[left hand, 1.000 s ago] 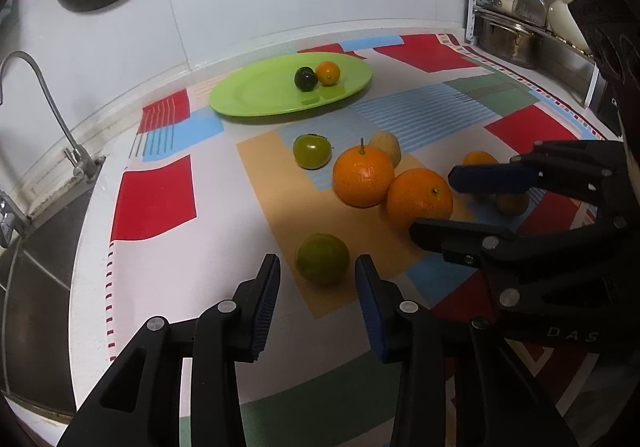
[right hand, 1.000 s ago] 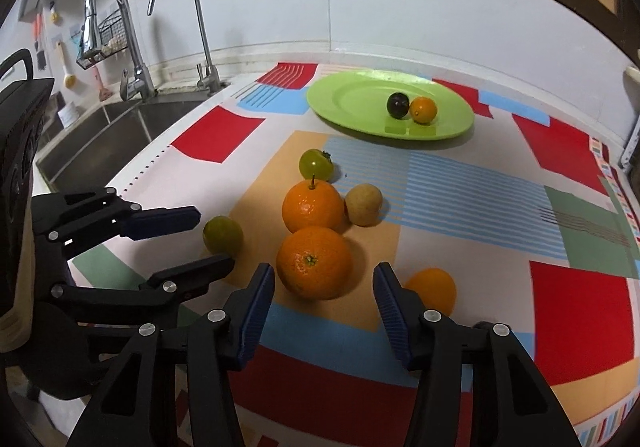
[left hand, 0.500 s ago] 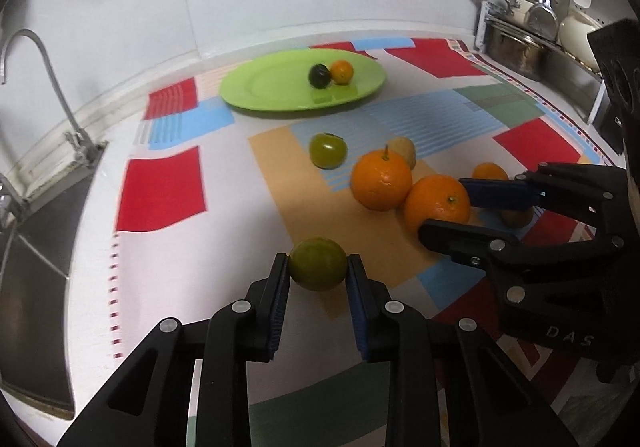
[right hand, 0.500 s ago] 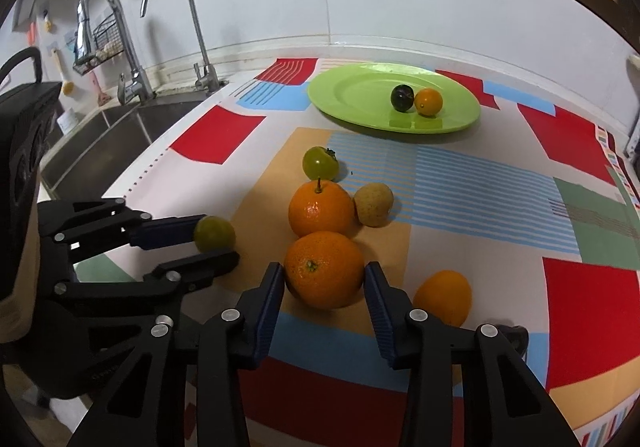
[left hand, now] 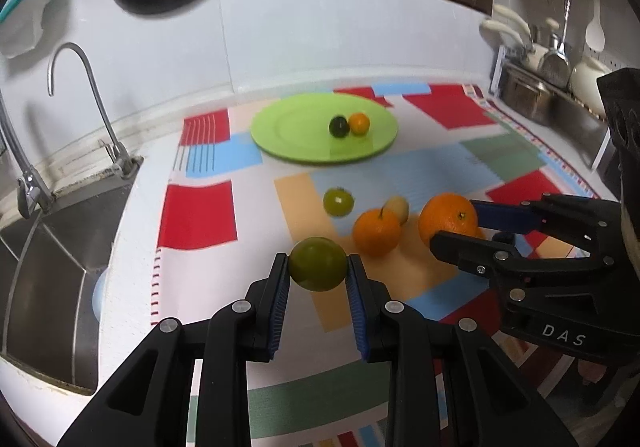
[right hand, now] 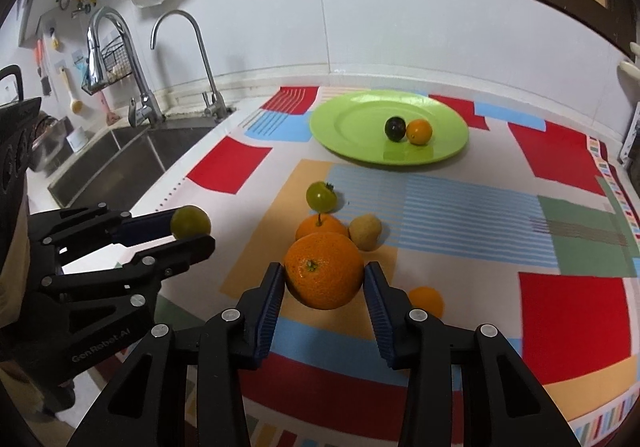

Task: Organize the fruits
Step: 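Grasp the green lime with the left gripper while the right grasps an orange, then carry the lime and orange over the green plate and release both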

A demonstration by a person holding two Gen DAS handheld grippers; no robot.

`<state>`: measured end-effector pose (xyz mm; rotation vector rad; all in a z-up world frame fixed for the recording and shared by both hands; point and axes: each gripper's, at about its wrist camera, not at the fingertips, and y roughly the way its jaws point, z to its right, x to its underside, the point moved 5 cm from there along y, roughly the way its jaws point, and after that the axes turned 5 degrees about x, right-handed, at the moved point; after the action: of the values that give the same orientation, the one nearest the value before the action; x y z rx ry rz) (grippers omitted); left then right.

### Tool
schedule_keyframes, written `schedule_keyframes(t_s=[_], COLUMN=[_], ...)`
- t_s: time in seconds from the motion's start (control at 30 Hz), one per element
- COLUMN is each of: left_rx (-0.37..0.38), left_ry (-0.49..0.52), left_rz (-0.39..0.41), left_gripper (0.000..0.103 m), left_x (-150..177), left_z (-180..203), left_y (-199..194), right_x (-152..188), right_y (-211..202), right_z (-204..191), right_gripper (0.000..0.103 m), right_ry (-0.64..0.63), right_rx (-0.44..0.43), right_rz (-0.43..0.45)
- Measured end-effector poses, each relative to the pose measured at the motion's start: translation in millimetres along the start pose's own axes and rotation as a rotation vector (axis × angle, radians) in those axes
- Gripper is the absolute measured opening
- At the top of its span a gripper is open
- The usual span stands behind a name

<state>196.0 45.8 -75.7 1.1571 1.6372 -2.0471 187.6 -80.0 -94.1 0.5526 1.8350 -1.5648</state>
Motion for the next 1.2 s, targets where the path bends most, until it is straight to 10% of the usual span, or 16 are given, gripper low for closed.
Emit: schedule_keyframes(t_s=[1.2], left_rx=[-0.007], left_ry=[0.049], left_rz=[0.181], left_gripper=[0.029], left_x=[-125.8], left_z=[7.4], left_y=[6.4], right_x=[-114.8], right_y=[-19.5], right_z=[54.6], right_gripper=[0.042], right_ry=[0.04], right_rx=[0.027], right_rz=[0.171])
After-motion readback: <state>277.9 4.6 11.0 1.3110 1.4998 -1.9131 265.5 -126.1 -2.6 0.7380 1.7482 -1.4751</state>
